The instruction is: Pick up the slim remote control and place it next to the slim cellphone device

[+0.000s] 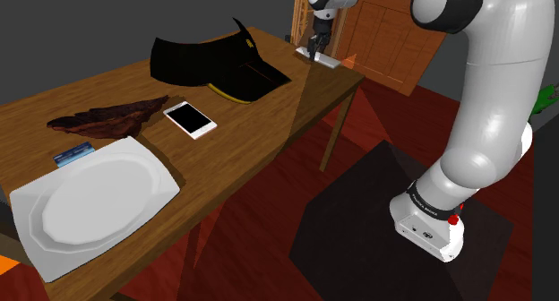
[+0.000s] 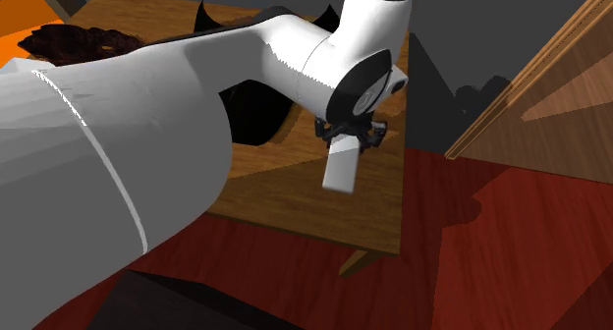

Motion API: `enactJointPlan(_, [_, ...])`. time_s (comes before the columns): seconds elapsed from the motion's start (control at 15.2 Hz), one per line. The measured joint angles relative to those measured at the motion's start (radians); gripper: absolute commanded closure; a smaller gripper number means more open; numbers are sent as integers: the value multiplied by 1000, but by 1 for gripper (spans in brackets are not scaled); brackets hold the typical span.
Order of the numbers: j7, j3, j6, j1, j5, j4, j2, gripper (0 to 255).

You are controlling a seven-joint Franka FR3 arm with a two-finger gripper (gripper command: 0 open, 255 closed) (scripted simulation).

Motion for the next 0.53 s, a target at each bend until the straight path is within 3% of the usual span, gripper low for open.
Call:
enactJointPlan(0.33, [2,-2,-54,0,-4,38,-17,255])
enactJointPlan(0.53, [42,4,-32,35,-17,-37,-71,255])
